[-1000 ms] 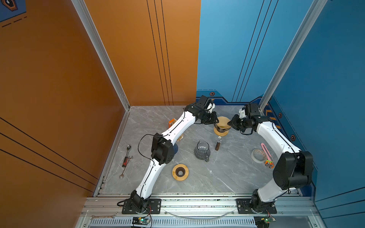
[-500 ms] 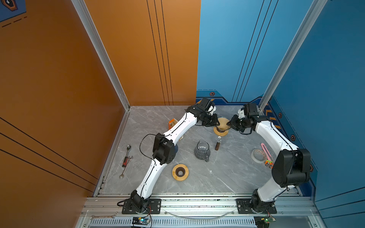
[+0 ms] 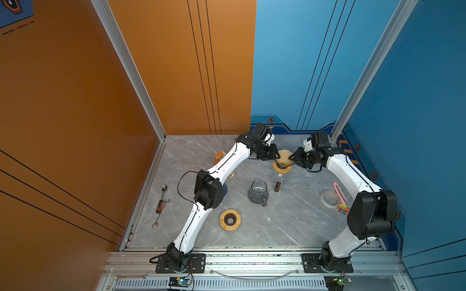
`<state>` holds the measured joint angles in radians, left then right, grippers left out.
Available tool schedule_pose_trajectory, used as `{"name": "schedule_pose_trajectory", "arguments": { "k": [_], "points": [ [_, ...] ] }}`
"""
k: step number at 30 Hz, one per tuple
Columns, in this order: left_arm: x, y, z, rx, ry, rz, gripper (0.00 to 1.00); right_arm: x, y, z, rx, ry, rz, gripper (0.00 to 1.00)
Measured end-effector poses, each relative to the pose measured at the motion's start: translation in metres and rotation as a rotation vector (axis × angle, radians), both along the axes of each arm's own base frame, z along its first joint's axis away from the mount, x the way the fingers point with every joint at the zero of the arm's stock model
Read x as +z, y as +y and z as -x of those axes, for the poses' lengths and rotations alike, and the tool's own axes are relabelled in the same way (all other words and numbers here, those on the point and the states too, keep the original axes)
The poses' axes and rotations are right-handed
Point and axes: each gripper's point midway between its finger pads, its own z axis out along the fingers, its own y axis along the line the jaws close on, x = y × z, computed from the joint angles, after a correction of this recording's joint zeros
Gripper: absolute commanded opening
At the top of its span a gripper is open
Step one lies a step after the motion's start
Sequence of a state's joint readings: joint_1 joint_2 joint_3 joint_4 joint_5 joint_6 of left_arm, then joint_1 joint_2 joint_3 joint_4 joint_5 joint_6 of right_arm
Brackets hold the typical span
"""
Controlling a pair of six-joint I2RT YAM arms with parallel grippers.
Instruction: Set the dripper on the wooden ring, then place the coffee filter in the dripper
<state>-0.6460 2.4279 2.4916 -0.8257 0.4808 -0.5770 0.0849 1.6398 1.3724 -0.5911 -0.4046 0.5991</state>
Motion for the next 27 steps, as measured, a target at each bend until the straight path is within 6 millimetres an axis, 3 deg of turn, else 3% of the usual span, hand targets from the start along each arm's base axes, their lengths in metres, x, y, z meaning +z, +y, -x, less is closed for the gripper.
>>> {"name": "schedule_pose_trajectory", "arguments": {
  "k": [8,17,22,27],
  "points": [
    [0.004,0.000,0.000,-0.002,-0.005,0.007,0.46,0.017,-0.003,0.001,0.014,-0.044,0.009,0.44],
    [0.012,0.009,-0.002,0.002,-0.018,0.005,0.64,0.046,-0.008,0.014,0.039,-0.120,0.032,0.56],
    [0.044,0.024,0.011,-0.008,-0.074,0.002,0.68,0.075,-0.009,0.033,0.066,-0.207,0.051,0.58],
    [0.091,0.050,0.035,-0.014,-0.176,-0.003,0.71,0.083,0.001,0.065,0.123,-0.266,0.089,0.58]
  ]
}}
